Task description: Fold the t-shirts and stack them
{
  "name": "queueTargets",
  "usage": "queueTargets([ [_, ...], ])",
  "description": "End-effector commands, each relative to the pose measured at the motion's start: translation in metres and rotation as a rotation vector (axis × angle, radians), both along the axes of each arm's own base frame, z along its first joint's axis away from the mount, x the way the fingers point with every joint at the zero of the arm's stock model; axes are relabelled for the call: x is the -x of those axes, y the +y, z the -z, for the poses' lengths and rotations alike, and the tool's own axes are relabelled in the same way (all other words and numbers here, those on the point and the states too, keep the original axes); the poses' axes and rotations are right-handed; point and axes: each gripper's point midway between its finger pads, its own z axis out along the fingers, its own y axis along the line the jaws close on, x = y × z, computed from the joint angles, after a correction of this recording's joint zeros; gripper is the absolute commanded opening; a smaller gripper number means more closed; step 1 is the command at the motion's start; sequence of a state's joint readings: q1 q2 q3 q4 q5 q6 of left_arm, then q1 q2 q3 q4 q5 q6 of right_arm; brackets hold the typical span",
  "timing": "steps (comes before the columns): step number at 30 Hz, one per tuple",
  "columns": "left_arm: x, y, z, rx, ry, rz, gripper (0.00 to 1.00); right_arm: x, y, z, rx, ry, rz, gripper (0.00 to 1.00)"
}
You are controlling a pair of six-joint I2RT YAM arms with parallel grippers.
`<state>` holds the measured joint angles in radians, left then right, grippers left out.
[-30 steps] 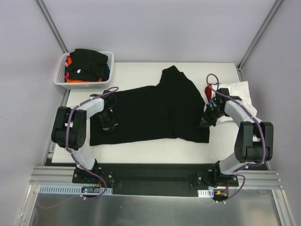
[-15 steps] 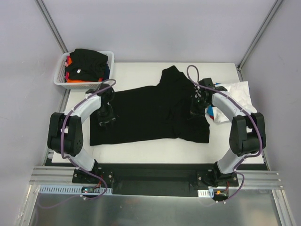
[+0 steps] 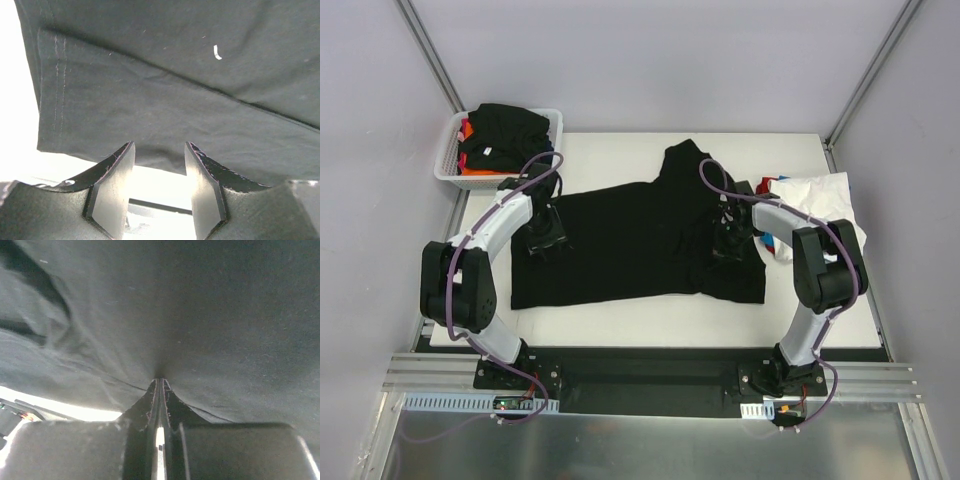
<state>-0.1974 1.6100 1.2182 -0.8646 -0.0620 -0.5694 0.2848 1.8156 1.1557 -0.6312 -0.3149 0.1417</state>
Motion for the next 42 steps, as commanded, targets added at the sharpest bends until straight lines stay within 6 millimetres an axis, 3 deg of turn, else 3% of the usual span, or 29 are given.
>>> queueTargets([
  [1, 0.015, 0.0, 0.002, -0.016, 0.044, 0.012, 0.44, 0.015, -0.003, 0.005, -0.005, 0.028, 0.025, 0.01],
  [12, 0.017, -0.005, 0.008, -0.01, 0.07, 0.027, 0.44, 0.084, -0.031, 0.016, 0.086, 0.14, 0.065, 0.01],
  [21, 0.022, -0.008, 0.012, -0.014, 0.086, 0.043, 0.44, 0.111, -0.043, 0.011, 0.117, 0.161, 0.088, 0.01],
  [25, 0.022, -0.009, 0.017, -0.021, 0.098, 0.034, 0.4, 0.096, -0.034, 0.002, 0.069, 0.108, 0.067, 0.01],
  [28, 0.019, -0.014, 0.02, -0.012, 0.103, 0.033, 0.23, 0.079, -0.032, -0.013, 0.057, 0.067, 0.068, 0.01],
  [29, 0.02, -0.02, 0.02, 0.003, 0.105, 0.04, 0.09, 0.068, -0.03, -0.025, 0.049, 0.038, 0.067, 0.01],
  [31, 0.024, -0.03, 0.022, 0.02, 0.115, 0.047, 0.0, 0.056, -0.032, -0.037, 0.049, 0.008, 0.074, 0.01],
  [36, 0.048, -0.059, 0.03, 0.027, 0.14, 0.117, 0.0, 0.035, -0.034, -0.068, 0.066, -0.071, 0.053, 0.01],
  [42, 0.056, -0.096, 0.051, 0.044, 0.179, 0.188, 0.0, 0.032, -0.035, -0.073, 0.072, -0.076, 0.053, 0.01],
])
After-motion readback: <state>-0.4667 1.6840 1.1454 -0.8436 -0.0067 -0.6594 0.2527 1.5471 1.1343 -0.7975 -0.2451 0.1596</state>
